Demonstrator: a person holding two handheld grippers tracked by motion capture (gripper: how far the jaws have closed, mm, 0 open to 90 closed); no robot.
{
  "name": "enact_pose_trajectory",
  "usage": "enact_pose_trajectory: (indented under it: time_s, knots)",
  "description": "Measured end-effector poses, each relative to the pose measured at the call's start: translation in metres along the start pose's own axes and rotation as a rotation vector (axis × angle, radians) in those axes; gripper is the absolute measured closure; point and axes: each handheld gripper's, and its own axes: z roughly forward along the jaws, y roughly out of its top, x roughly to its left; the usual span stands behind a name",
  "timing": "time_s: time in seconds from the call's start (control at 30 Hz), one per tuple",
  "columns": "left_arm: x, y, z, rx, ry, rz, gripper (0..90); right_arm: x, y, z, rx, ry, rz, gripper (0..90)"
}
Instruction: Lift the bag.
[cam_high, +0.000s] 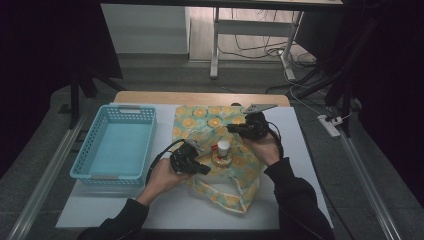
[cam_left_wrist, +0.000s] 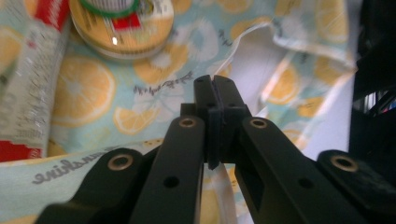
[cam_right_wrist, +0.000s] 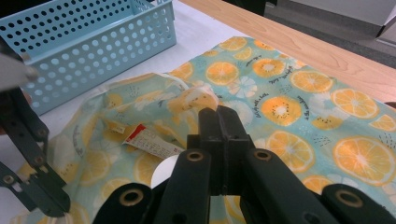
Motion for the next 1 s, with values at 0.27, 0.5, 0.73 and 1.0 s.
enact_pose_trajectory:
  time_s: [0.27,0.5,0.73,1.0]
  knots:
    - [-0.002,0.012,-0.025,-0.085,-0.013,0.002,90.0,0.004,0.009,-0.004,-0.012,0.017,-0.005,90.0]
    - [0.004,0.02,-0.04,-0.148,-0.053,-0.021,90.0,0.008,0.02,-0.01,-0.019,0.026,-0.018,90.0]
    - [0.001,0.033,-0.059,-0.186,-0.038,0.002,90.0,0.01,0.029,-0.016,-0.03,0.029,-0.025,90.0]
    - [-0.001,0.049,-0.075,-0.225,-0.034,0.014,90.0,0.013,0.042,-0.025,-0.048,0.034,-0.038,90.0]
